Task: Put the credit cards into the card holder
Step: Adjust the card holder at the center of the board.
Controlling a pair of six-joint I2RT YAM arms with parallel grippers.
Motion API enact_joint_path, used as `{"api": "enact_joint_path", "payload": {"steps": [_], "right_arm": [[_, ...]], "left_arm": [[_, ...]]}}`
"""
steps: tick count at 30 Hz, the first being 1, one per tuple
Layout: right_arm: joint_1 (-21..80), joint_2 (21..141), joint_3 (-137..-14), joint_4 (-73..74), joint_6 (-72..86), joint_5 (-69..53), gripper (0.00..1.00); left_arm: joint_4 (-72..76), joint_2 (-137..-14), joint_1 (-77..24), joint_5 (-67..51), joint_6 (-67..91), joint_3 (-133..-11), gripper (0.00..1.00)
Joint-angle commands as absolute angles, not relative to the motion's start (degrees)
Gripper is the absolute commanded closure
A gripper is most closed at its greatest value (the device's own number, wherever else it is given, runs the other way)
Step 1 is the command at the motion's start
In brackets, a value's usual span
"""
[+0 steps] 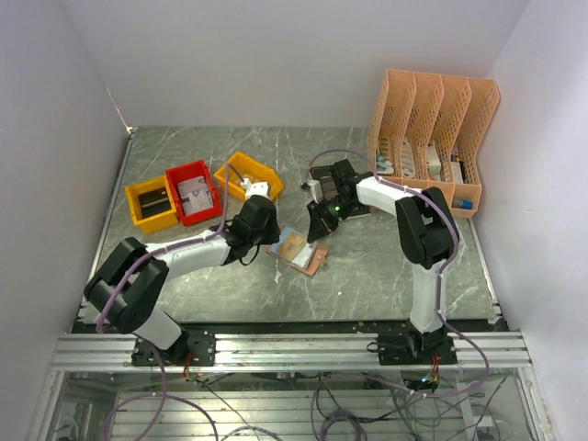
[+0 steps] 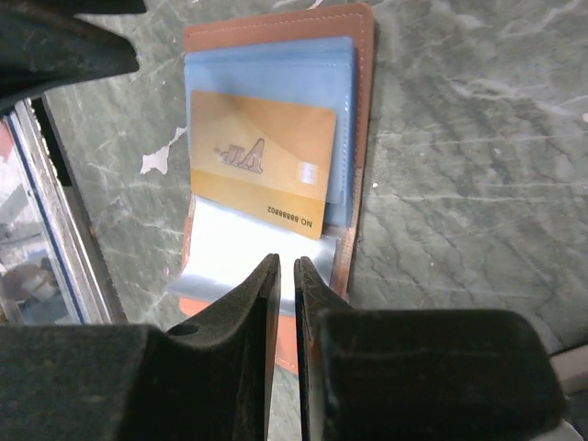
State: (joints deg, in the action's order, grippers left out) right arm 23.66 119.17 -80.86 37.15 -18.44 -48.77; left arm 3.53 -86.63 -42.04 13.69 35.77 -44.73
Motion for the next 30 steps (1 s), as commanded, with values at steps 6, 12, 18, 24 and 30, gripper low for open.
{"api": "enact_joint_path", "payload": {"steps": [6,12,18,24,30], "right_arm": [[27.0,118.0,-80.2,36.9,-23.4,-45.4,0.88],[29.4,119.0,-81.3,39.1,-26.4,-43.9,0.87],[31.2,118.7,-81.1,40.4,-30.0,-42.5,0.86],[32.6,118.7,-80.4,39.7,-31.2,-39.0,0.86],[32.6,118.6,-80.1,36.3,-28.0,-37.4,0.86]], "left_arm": [[9.3,-90.0,-34.2,-3.1,33.1,-42.5,0.61],[10.4,-92.6,-32.6,-5.3,32.5,-41.4,0.61],[11.3,-93.8,-31.4,-7.3,31.5,-40.1,0.63],[12.1,-94.1,-31.0,-8.8,31.2,-38.9,0.65],[13.6,-94.1,-31.1,-11.0,31.6,-37.1,0.67]]}}
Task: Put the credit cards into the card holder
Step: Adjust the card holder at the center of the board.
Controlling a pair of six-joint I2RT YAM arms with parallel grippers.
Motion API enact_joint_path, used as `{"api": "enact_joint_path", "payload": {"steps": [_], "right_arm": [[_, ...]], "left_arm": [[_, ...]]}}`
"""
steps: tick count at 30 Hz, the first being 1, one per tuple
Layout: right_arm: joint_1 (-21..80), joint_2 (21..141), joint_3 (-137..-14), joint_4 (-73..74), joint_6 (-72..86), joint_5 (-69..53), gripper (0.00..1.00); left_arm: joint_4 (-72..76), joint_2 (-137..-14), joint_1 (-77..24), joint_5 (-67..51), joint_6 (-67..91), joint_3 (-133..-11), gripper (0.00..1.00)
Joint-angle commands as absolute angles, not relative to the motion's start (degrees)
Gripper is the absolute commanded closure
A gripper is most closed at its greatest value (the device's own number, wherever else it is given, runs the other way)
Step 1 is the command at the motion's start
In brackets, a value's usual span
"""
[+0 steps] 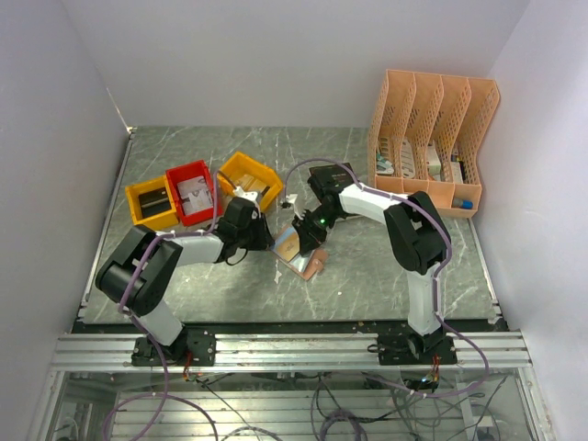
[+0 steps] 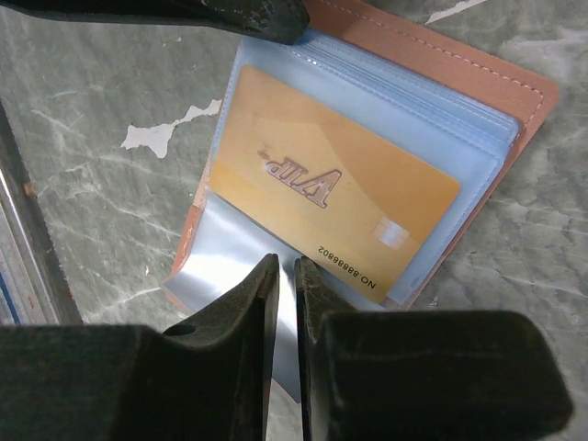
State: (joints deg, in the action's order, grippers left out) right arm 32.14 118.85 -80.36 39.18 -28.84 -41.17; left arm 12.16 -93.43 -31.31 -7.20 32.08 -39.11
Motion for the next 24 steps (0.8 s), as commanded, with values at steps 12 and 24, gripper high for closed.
{"api": "enact_joint_path", "payload": {"steps": [12,24], "right_arm": [[32.6,119.4,-80.6,30.4,-22.3,-38.2,0.86],[31.1,118.9,-80.4,27.6,-17.8,-41.6,0.82]], "left_arm": [[17.1,-93.9,-31.1,-14.7,33.5,-33.2,0.74],[21.9,-90.1,-31.6,-18.2,37.5,-28.6,0.74]]}}
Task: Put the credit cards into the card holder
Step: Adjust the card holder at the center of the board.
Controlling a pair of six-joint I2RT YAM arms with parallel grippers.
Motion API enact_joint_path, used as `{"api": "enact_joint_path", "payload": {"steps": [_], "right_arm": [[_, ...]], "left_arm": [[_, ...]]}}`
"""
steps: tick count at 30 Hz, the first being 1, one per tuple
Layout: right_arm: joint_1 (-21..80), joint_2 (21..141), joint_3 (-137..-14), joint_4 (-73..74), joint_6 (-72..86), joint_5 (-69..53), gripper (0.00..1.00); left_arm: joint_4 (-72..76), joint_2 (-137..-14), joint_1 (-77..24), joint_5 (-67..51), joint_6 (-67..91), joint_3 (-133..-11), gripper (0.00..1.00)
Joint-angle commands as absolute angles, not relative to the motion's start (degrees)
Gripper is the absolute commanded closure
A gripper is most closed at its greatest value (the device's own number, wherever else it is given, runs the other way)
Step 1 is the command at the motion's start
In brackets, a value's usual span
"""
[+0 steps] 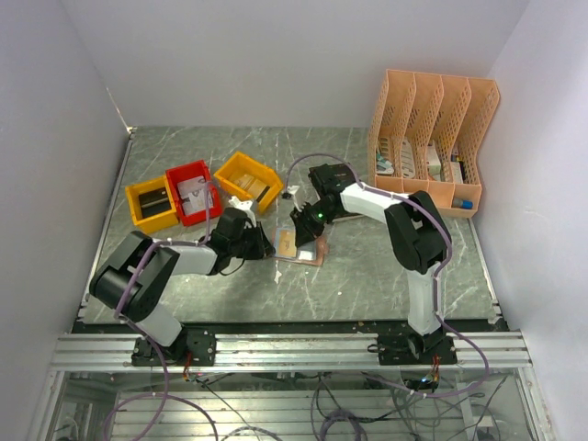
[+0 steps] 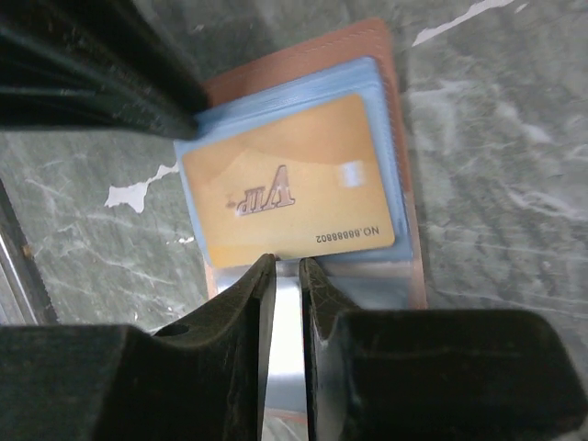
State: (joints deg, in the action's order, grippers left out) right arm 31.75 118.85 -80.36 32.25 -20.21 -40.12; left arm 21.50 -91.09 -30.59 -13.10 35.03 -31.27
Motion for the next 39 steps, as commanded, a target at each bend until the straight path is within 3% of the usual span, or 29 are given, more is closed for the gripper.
{"api": "enact_joint_path", "payload": {"steps": [1,11,14,16,20,39], "right_arm": [[30.9,119.0,-80.5,27.6,-17.6,-42.3,0.82],[26.3,113.9,-78.7,29.8,-18.8,-46.5,0.79],[27.0,114.4,-78.0,29.5,-17.5,-44.8,0.86],[27.9,115.1,-78.4,29.9,-17.3,-42.9,0.91],[30.2,115.4,-79.0,29.7,-16.3,-38.6,1.0],[32.4,118.7,-80.1,28.9,-13.6,-32.8,1.0]], "left_arm": [[22.6,-89.7,-31.8,-18.5,38.0,-28.1,0.74],[15.3,-79.3,-32.7,-12.2,37.7,-26.4,0.71],[12.4,-77.9,-32.7,-9.3,37.3,-27.5,0.73],[10.6,-78.7,-32.7,-7.1,37.0,-28.9,0.76],[7.6,-84.1,-32.7,-5.7,36.4,-32.8,0.92],[13.2,-90.6,-33.1,-12.4,36.8,-33.5,0.93]]}}
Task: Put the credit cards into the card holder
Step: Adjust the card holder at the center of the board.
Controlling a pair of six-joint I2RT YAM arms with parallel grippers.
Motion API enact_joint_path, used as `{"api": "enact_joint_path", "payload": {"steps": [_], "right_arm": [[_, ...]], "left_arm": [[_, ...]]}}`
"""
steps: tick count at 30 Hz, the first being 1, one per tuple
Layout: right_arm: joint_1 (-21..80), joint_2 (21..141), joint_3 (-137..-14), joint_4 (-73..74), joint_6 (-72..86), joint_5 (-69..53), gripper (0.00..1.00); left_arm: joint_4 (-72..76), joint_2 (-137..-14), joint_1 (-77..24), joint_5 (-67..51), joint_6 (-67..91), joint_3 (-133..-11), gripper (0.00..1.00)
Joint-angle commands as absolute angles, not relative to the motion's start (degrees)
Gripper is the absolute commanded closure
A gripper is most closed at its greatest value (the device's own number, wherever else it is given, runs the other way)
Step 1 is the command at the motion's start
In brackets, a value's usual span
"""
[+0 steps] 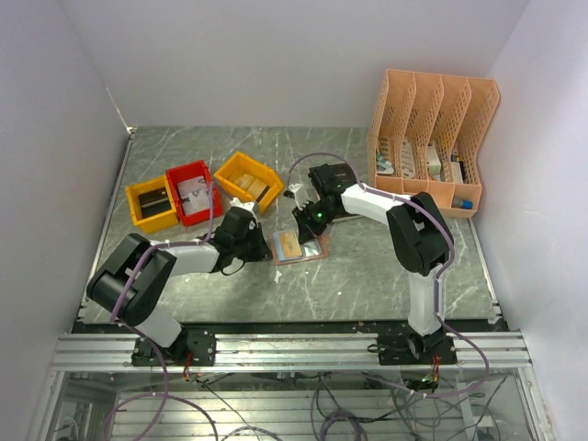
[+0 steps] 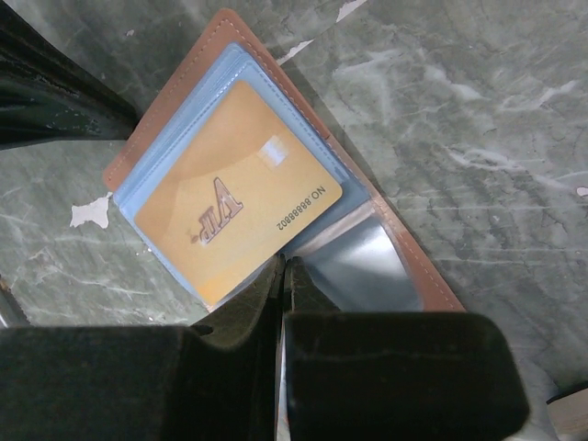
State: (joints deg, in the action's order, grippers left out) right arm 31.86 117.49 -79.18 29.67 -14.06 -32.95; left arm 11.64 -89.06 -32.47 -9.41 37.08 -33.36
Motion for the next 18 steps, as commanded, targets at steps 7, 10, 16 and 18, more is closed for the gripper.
{"api": "enact_joint_path", "payload": {"steps": [7,10,16,18], "right_arm": [[32.8,118.4,-80.3,28.9,-13.5,-34.2,1.0],[32.8,118.4,-80.3,29.2,-13.8,-35.8,1.0],[32.8,118.1,-80.4,29.9,-14.4,-35.4,1.0],[32.6,117.5,-80.3,29.7,-14.3,-34.6,1.0]], "left_arm": [[14.4,-91.5,-34.9,-12.7,37.2,-33.8,0.93],[14.6,-91.7,-35.4,-12.4,37.5,-34.0,0.93],[13.1,-91.2,-35.5,-10.6,37.3,-34.2,0.93],[10.8,-90.4,-35.5,-9.1,37.0,-34.3,0.92]]}}
